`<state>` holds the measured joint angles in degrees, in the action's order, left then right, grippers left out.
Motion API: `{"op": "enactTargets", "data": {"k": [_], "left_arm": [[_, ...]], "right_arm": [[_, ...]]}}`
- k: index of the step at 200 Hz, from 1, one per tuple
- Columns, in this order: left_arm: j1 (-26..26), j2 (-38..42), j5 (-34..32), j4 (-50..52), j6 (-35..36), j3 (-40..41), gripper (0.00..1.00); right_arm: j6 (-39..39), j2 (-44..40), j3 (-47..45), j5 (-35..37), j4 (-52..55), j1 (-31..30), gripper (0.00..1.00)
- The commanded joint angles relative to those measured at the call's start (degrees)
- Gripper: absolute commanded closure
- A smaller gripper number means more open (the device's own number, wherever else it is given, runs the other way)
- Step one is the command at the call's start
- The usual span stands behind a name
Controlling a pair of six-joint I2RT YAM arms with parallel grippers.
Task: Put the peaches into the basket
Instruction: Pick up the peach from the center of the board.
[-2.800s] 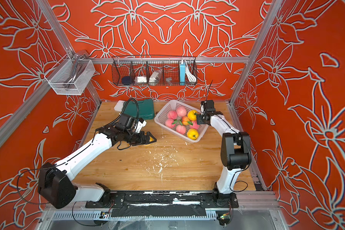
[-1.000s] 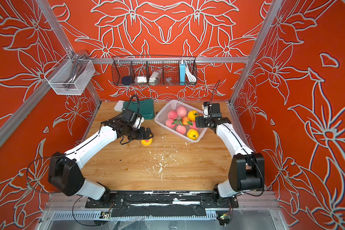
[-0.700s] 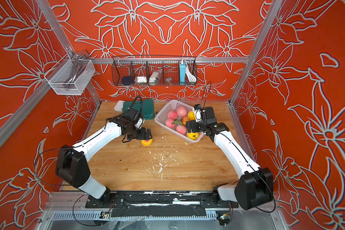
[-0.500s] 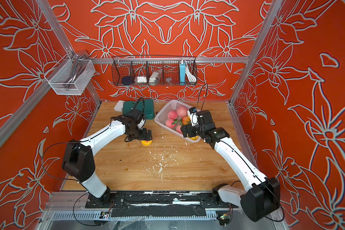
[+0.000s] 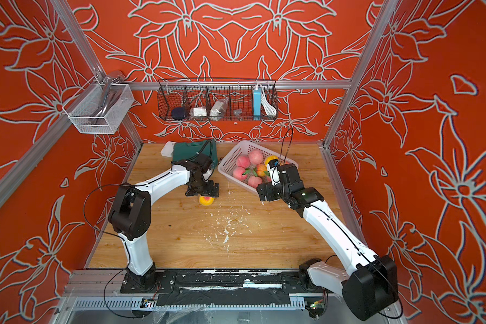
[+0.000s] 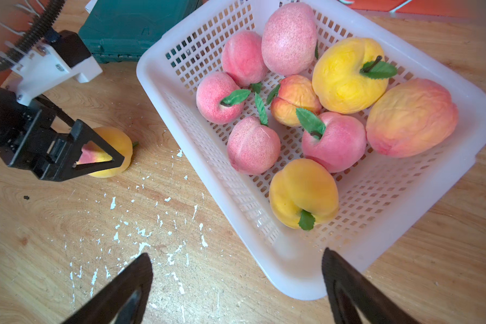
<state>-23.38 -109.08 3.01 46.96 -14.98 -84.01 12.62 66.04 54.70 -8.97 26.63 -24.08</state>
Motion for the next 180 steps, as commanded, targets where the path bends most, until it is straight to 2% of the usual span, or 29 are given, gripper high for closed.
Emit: {"op": "enactTargets", "data": {"k": [1,56,180], "left_arm": [[-0.35,-1.80,-2.52,1.16,0.66,-1.17,0.01],[-0.35,-4.81,-4.65,2.52,0.96,-2.62,0.02],[-1.58,-4.89,-4.50,2.61,0.42,-1.83,0.21]], "right_arm": [[1.42,-1.27,-1.53,-0.60,-2.08,-0.28,0.03],[0.66,-0.61,-2.23,-0.15,-3.14,-0.27,0.03],[1.08,-1.02,-2.36,-0.52,-3.71,-0.27,0.03]]}}
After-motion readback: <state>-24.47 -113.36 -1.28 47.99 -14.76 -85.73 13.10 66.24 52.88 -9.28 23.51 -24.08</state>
